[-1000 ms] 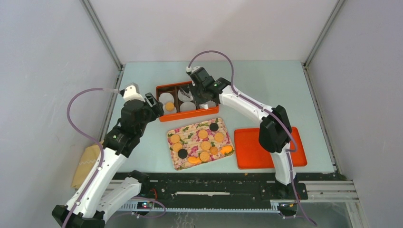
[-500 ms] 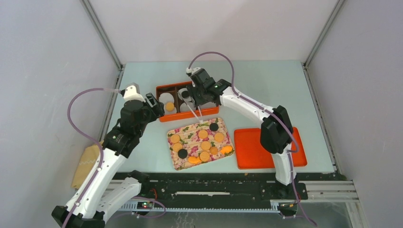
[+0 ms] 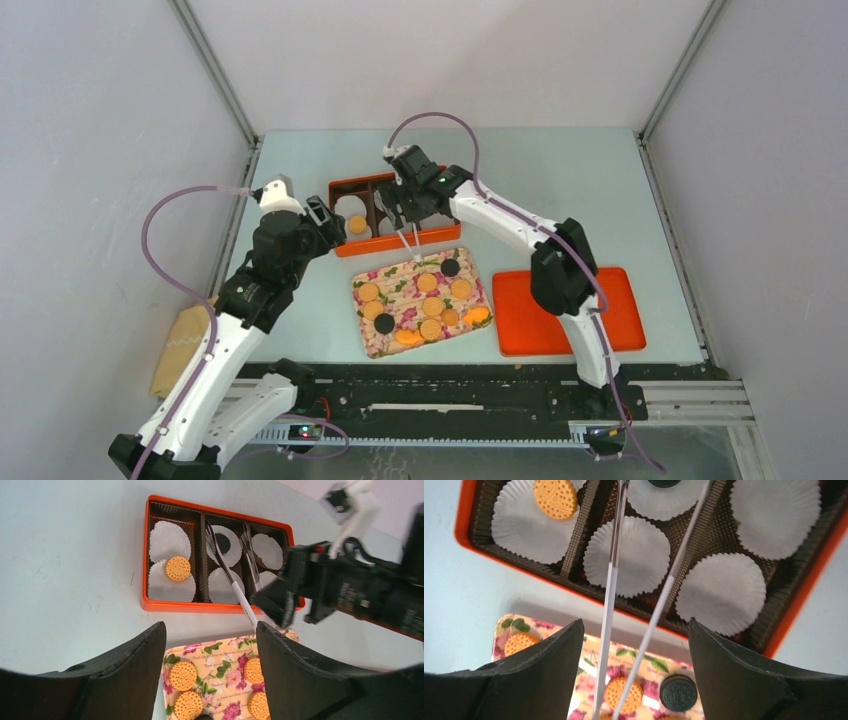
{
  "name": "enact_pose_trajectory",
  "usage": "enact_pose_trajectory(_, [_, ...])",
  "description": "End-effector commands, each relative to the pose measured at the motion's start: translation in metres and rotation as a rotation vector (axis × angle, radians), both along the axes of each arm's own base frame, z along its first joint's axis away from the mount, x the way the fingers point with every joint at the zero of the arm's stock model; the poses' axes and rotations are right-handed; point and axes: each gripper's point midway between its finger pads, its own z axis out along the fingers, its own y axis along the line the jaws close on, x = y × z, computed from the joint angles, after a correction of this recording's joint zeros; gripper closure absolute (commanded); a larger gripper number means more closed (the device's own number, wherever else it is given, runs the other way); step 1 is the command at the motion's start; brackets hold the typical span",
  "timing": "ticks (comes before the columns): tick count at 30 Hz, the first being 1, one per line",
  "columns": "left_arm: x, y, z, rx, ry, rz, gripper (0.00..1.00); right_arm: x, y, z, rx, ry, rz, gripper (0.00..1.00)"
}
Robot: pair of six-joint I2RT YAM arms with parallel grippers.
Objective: Pack the cookies
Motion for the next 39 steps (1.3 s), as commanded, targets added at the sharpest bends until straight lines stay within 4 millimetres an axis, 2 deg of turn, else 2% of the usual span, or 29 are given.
enact_pose_trajectory(1, [0.003, 0.000, 0.004, 0.011, -0.030, -0.011, 0.28, 0.007, 0.019, -0.014, 0.011, 0.047, 0.009, 0.16])
enact_pose_trajectory(6, [0.003, 0.001, -0.003, 0.020, -0.016, -0.006, 0.28, 0.013, 0.031, -0.031, 0.012, 0.075, 0.009, 0.16])
enact_pose_trajectory(9, [0.004, 0.000, -0.006, 0.015, -0.012, -0.011, 0.28, 0.019, 0.029, -0.043, -0.011, 0.089, -0.025, 0.17])
enact_pose_trajectory(14, [0.005, -0.002, -0.009, 0.014, -0.006, -0.015, 0.28, 0.027, 0.023, -0.055, -0.020, 0.088, -0.064, 0.28])
enact_pose_trajectory(21, [0.005, -0.001, -0.012, 0.017, -0.003, -0.013, 0.28, 0.035, 0.022, -0.062, 0.015, 0.116, -0.078, 0.51])
enact_pose_trajectory(25, [0.005, 0.000, -0.011, 0.024, -0.006, -0.007, 0.28, 0.037, 0.023, -0.046, 0.041, 0.058, -0.065, 0.53])
enact_pose_trajectory(31, [0.004, 0.004, -0.008, 0.029, -0.015, 0.006, 0.28, 0.040, 0.027, 0.010, 0.109, -0.064, -0.032, 0.53])
enact_pose_trajectory(35, [0.004, 0.006, -0.005, 0.028, -0.027, 0.020, 0.28, 0.037, 0.031, 0.055, 0.175, -0.156, -0.004, 0.53])
enact_pose_trajectory(39, [0.004, 0.007, -0.003, 0.028, -0.034, 0.026, 0.28, 0.030, 0.029, 0.088, 0.218, -0.244, -0.001, 0.52])
